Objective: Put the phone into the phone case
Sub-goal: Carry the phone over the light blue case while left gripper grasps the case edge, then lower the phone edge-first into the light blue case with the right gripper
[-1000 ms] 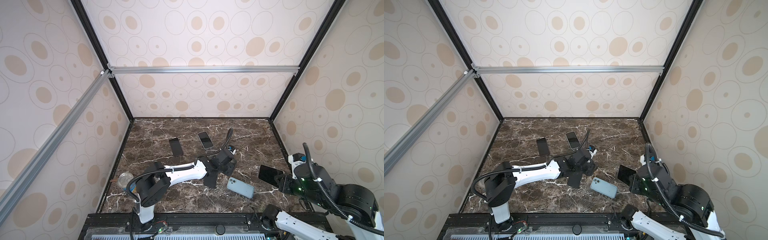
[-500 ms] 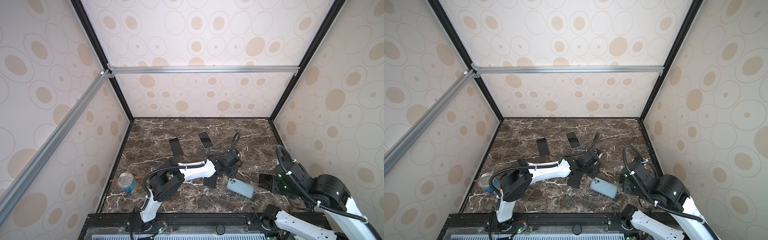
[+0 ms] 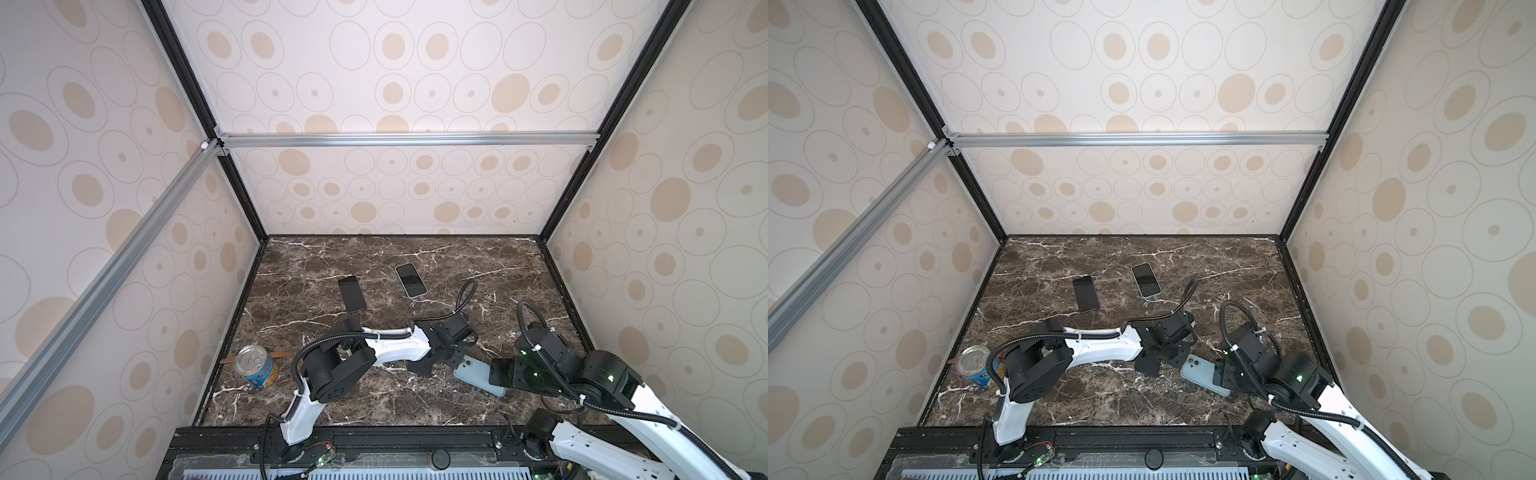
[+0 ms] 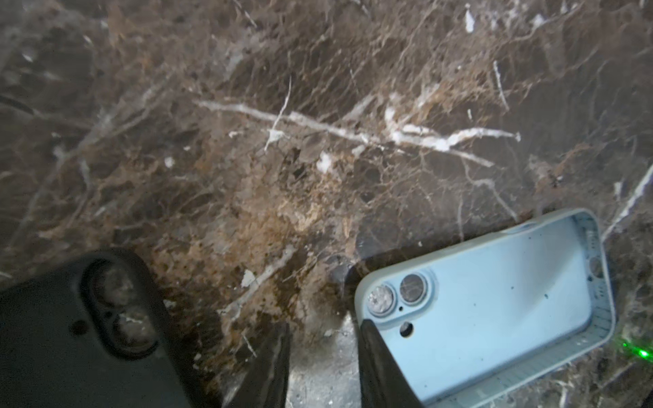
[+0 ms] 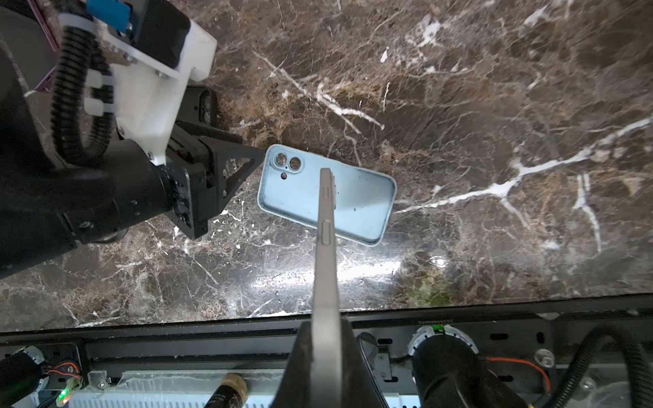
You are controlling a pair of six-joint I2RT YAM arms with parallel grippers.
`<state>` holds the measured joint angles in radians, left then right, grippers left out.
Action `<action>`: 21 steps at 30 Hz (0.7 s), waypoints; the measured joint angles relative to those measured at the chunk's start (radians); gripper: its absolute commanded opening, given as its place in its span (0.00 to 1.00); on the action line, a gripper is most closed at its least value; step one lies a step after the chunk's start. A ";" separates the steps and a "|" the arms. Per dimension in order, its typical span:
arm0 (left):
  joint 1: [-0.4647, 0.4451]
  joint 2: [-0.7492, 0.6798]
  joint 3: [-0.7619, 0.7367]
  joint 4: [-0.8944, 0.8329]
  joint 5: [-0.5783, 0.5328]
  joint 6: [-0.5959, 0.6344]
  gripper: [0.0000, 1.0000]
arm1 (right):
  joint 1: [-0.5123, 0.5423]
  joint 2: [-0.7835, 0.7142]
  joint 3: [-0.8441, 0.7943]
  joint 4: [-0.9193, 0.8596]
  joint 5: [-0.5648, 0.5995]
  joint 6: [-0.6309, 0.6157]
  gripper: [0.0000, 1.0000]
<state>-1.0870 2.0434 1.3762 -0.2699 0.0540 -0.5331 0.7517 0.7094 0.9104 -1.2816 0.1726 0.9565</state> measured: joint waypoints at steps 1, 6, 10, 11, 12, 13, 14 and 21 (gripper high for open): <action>0.000 0.000 -0.003 0.003 0.005 -0.003 0.29 | 0.000 0.000 -0.015 0.013 -0.004 0.005 0.00; 0.000 0.000 -0.010 0.021 0.031 -0.013 0.30 | -0.016 0.000 -0.085 0.070 -0.033 0.017 0.00; 0.000 0.000 -0.018 0.030 0.051 -0.021 0.33 | -0.049 0.000 -0.139 0.114 -0.071 0.021 0.00; 0.000 0.000 -0.019 0.030 0.058 -0.023 0.33 | -0.060 0.000 -0.150 0.125 -0.082 0.022 0.00; 0.000 0.000 -0.020 0.030 0.062 -0.025 0.33 | -0.071 -0.003 -0.155 0.138 -0.097 0.022 0.00; 0.000 0.000 -0.022 0.032 0.066 -0.027 0.34 | -0.079 -0.005 -0.160 0.149 -0.106 0.021 0.00; 0.000 -0.001 -0.026 0.036 0.069 -0.028 0.34 | -0.090 -0.007 -0.169 0.165 -0.120 0.019 0.00; 0.000 -0.005 -0.043 0.060 0.085 -0.035 0.35 | -0.184 -0.010 -0.199 0.222 -0.204 -0.007 0.00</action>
<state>-1.0874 2.0380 1.3331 -0.2100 0.1390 -0.5678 0.5678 0.6991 0.7113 -1.0592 -0.0315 0.9493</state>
